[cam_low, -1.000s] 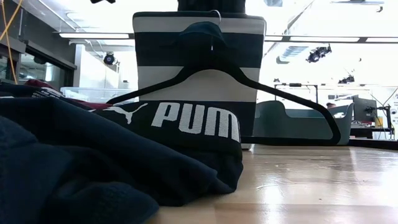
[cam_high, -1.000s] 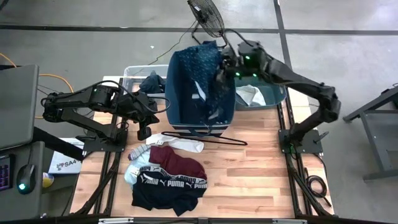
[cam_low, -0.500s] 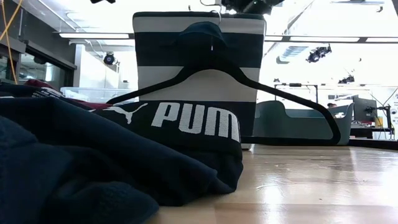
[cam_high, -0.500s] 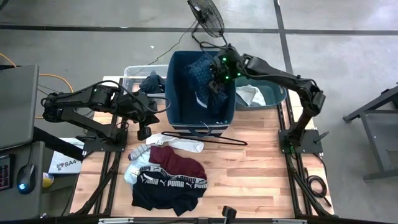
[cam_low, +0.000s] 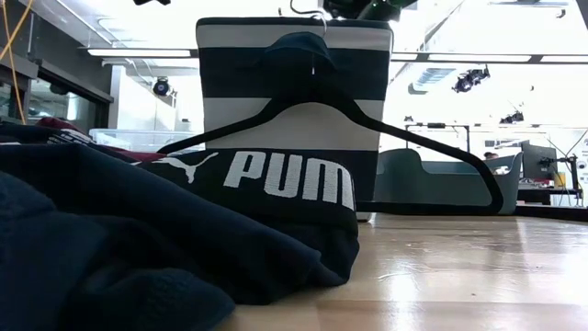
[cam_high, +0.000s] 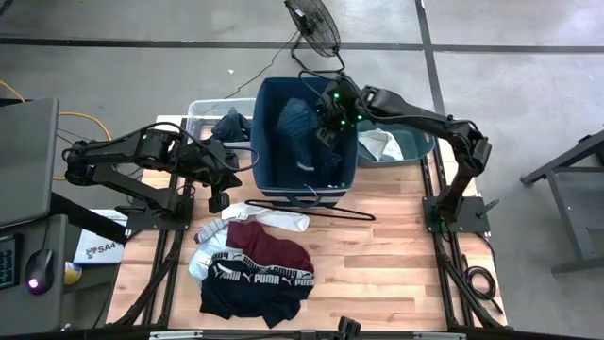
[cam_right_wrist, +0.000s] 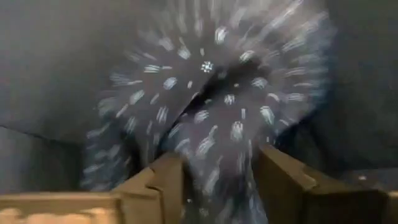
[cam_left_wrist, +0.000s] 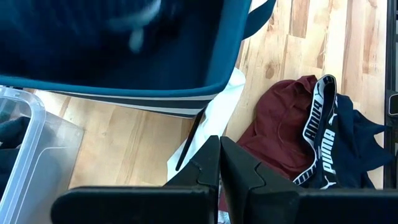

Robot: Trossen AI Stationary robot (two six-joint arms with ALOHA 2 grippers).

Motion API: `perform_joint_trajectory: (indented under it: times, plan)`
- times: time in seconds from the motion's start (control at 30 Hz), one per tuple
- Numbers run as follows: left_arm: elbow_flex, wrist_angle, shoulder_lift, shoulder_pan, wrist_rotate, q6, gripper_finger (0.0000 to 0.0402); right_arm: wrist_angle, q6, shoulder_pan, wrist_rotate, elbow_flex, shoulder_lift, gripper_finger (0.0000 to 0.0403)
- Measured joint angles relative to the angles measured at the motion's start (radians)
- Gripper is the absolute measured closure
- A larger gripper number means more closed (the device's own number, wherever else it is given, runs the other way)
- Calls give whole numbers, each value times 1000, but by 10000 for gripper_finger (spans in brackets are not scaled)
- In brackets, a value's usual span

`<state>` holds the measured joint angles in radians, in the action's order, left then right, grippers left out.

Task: Pick & Place Cloths
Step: Put the blue shirt into the blue bin, then put the gray sock into the green bin

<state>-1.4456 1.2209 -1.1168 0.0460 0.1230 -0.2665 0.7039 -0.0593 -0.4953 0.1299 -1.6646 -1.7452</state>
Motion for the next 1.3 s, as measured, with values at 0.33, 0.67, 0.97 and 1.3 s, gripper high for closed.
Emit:
perform_joint_trajectory:
  times: [0.33,0.67,0.97,1.3]
  plan:
    - [0,0,0,0,0,0,396,24,-37,17,6,0,39,192]
    - [0,0,0,0,0,0,396,116,-76,73,1,0,157,203]
    - [0,0,0,0,0,0,396,236,-180,166,-2,0,288,206]
    - [0,0,0,0,0,0,396,384,-339,369,-260,0,397,209]
